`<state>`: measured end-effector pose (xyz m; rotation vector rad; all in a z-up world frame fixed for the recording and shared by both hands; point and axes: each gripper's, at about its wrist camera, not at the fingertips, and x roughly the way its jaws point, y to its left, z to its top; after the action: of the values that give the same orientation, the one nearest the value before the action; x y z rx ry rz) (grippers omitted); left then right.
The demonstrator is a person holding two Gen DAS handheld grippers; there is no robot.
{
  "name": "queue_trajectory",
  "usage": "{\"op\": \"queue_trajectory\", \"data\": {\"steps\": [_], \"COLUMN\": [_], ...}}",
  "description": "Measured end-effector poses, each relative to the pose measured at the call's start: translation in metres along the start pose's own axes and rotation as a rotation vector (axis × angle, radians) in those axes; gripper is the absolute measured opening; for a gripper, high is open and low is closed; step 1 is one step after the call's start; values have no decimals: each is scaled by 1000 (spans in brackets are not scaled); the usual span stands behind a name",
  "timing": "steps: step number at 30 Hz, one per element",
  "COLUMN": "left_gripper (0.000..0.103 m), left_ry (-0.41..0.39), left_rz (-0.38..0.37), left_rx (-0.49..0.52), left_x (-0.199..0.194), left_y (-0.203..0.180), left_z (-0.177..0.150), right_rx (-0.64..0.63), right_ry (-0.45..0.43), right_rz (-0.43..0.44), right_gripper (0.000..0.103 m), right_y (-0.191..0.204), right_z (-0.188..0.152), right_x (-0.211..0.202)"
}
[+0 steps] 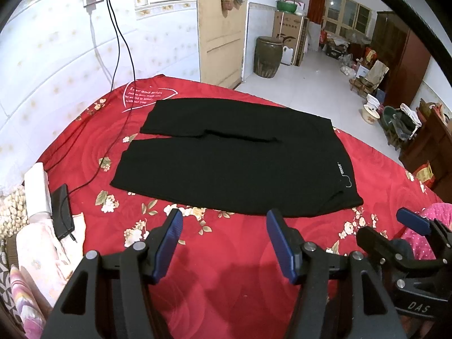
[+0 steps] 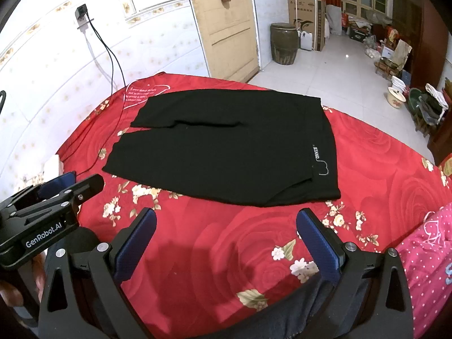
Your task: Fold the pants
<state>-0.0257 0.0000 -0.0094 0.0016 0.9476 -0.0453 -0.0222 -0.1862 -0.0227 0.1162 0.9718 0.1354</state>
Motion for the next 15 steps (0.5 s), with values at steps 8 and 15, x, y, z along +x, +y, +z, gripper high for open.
{"op": "queue_trajectory", "data": {"steps": [8, 15], "left_gripper": [64, 64], "left_ry": [10, 11], "left_rz": [2, 2], "left_rx": [8, 8], "left_x": [2, 2], "left_y": [0, 0], "left_z": [0, 1], "right_rx": [7, 4], "right_ry": [5, 4], "right_rz": [-2, -5], "right_gripper": [99, 99], "right_y": [-1, -2], "right_z": [0, -1], "right_x": [2, 2]}}
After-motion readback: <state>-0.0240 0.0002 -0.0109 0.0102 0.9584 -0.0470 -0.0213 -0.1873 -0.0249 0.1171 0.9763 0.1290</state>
